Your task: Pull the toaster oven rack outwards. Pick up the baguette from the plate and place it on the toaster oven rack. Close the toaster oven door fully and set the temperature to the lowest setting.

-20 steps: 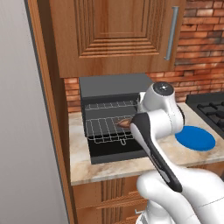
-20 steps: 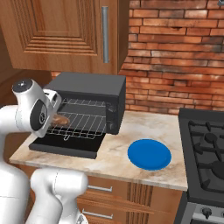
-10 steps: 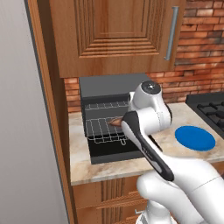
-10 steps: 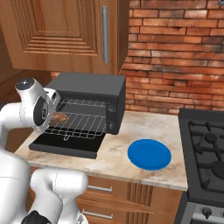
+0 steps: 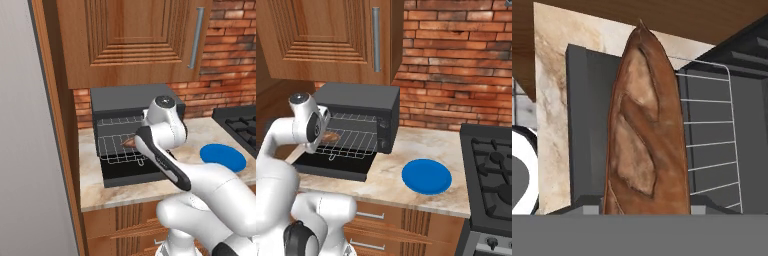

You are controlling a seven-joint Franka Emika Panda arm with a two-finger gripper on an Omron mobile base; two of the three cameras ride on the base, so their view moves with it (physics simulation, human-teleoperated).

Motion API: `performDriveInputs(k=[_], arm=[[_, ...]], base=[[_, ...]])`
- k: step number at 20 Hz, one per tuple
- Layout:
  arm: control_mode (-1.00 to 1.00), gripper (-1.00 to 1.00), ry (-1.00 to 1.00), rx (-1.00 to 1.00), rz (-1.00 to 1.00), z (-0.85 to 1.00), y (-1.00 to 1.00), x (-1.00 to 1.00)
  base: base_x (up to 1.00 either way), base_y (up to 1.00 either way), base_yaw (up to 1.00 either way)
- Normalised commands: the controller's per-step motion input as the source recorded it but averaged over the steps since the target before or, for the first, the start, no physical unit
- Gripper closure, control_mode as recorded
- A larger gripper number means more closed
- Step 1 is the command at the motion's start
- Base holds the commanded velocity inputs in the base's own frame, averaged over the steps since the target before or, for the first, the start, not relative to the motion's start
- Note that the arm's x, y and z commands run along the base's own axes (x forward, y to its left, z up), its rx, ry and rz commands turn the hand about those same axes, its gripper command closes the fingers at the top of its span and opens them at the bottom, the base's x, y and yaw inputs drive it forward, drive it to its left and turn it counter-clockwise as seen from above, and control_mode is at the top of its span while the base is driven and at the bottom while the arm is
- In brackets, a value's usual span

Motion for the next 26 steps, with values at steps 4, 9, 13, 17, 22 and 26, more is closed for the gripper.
performDriveInputs(k=[4,9,13,17,22,26], arm=[[-1.00,1.00,0.06,0.00,0.04,-0.26,0.00,0.32],[-1.00,1.00,0.05,0.00,0.01,-0.24,0.00,0.25],[-1.00,1.00,0.06,0.00,0.00,-0.27,0.00,0.15],[-1.00,1.00,0.08,0.00,0.00,-0.19,0.00,0.10],[-1.00,1.00,0.07,0.00,0.00,-0.17,0.00,0.10],[-1.00,1.00,0.05,0.00,0.00,-0.15,0.00,0.13]], base=[[0.00,0.00,0.00],[0.00,0.00,0.00],[0.00,0.00,0.00],[0.00,0.00,0.00],[0.00,0.00,0.00],[0.00,0.00,0.00]])
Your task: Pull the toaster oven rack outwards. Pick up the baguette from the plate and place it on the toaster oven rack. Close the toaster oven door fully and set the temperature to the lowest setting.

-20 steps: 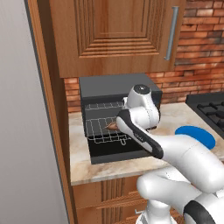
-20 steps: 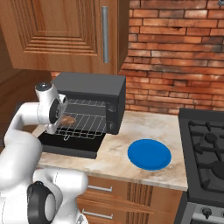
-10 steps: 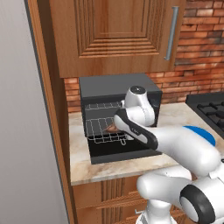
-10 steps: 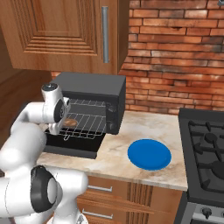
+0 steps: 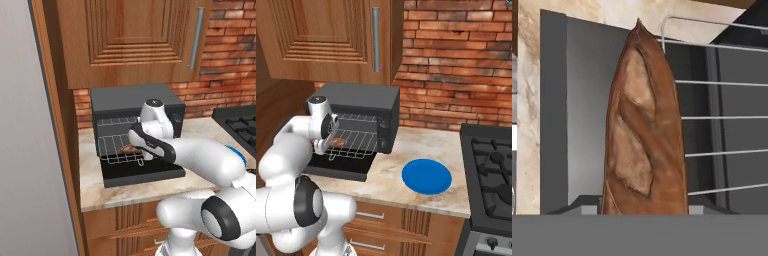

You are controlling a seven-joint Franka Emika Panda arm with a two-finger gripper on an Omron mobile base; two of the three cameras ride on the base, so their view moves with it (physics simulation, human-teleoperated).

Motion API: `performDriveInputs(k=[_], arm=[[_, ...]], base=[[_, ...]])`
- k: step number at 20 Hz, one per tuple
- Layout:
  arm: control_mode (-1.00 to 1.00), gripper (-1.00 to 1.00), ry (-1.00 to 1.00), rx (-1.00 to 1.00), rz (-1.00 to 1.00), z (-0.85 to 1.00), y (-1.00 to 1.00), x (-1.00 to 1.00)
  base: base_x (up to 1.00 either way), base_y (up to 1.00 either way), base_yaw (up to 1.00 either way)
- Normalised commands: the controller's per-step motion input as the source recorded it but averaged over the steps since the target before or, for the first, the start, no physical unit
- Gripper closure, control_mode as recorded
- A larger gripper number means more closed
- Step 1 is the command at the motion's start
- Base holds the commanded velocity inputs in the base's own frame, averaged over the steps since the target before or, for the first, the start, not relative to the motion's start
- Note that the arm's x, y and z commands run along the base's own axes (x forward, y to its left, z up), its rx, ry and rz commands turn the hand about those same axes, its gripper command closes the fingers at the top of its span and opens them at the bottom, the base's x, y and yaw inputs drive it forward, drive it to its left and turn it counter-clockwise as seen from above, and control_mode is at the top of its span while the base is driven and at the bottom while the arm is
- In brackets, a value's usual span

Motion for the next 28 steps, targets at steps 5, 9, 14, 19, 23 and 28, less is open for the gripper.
performDriveInputs(k=[5,9,14,19,23,28], arm=[[-1.00,1.00,0.04,0.00,0.00,-0.18,0.00,0.17],[-1.00,1.00,0.06,0.00,0.00,-0.23,0.00,0.19],[-1.00,1.00,0.06,0.00,0.00,-0.23,0.00,0.21],[-1.00,1.00,0.06,0.00,0.00,-0.16,0.00,0.24],[-1.00,1.00,0.03,0.00,0.00,-0.01,0.00,0.28],[-1.00,1.00,0.01,0.00,0.00,-0.01,0.00,0.31]], base=[[0.00,0.00,0.00],[0.00,0.00,0.00],[0.00,0.00,0.00],[0.00,0.00,0.00],[0.00,0.00,0.00],[0.00,0.00,0.00]])
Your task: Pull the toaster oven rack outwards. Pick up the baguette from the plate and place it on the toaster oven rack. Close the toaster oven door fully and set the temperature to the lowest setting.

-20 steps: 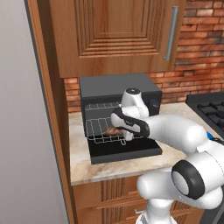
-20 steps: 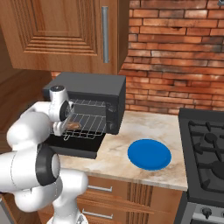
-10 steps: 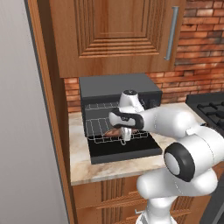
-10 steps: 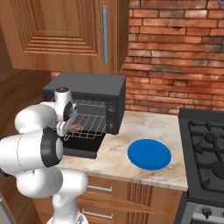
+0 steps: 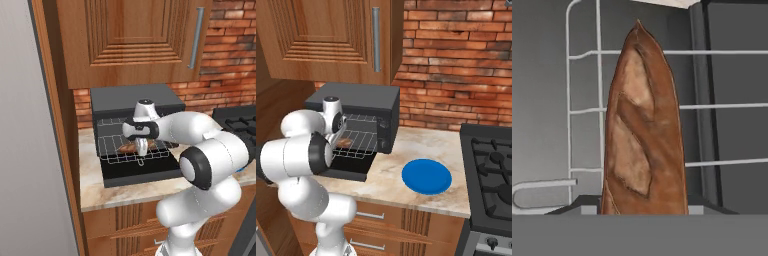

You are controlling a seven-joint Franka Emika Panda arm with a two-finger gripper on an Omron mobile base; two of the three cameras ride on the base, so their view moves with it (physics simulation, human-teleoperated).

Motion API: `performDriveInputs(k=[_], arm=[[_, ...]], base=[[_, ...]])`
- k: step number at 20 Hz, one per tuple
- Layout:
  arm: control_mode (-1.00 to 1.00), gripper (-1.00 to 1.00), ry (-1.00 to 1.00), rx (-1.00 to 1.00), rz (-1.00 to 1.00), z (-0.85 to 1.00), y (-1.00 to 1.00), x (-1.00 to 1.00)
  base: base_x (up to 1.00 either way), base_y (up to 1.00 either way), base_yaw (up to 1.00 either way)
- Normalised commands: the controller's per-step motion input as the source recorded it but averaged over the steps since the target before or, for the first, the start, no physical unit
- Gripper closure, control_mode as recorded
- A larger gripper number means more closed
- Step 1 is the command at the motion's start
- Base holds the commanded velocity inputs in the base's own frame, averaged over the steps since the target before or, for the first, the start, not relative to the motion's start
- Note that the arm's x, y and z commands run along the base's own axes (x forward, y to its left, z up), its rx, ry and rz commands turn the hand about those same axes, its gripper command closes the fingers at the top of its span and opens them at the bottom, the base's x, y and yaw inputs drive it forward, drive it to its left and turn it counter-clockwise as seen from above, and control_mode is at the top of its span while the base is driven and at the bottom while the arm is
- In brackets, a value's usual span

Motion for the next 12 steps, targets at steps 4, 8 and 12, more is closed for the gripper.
performDriveInputs(k=[4,8,12], arm=[[-1.00,1.00,0.01,0.00,0.00,-0.09,0.00,0.32],[-1.00,1.00,0.04,0.00,0.00,-0.31,0.00,0.36],[-1.00,1.00,0.00,0.00,0.00,-0.45,0.00,0.27]], base=[[0.00,0.00,0.00],[0.00,0.00,0.00],[0.00,0.00,0.00]])
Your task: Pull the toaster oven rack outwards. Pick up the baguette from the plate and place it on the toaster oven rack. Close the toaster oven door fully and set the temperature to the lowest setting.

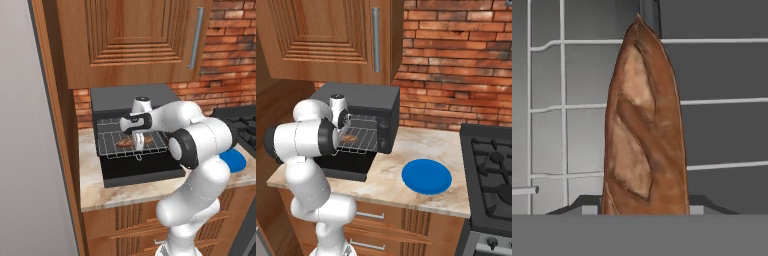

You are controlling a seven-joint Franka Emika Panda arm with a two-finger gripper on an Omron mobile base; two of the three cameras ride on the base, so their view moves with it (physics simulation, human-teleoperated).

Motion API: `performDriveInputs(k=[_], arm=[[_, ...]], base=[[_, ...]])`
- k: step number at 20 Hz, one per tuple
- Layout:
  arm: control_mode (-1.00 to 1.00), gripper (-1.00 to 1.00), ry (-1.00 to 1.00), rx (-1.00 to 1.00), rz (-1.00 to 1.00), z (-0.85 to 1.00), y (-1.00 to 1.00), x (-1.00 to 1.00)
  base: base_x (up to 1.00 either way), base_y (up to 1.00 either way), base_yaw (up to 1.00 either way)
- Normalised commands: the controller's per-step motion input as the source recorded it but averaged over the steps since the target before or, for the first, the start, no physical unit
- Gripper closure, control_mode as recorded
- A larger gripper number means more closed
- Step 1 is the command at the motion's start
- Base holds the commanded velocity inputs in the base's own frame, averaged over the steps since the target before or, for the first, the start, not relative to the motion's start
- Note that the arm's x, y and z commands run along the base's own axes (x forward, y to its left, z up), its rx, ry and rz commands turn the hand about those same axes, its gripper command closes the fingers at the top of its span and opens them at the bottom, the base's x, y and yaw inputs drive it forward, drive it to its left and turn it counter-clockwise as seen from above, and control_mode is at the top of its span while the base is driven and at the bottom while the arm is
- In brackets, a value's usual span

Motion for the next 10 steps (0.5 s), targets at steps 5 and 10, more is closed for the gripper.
performDriveInputs(k=[5,10], arm=[[-1.00,1.00,-0.01,0.03,0.00,-0.34,0.00,0.16],[-1.00,-1.00,-0.22,0.06,-0.01,-0.29,0.00,-0.15]], base=[[0.00,0.00,0.00],[0.00,0.00,0.00]])
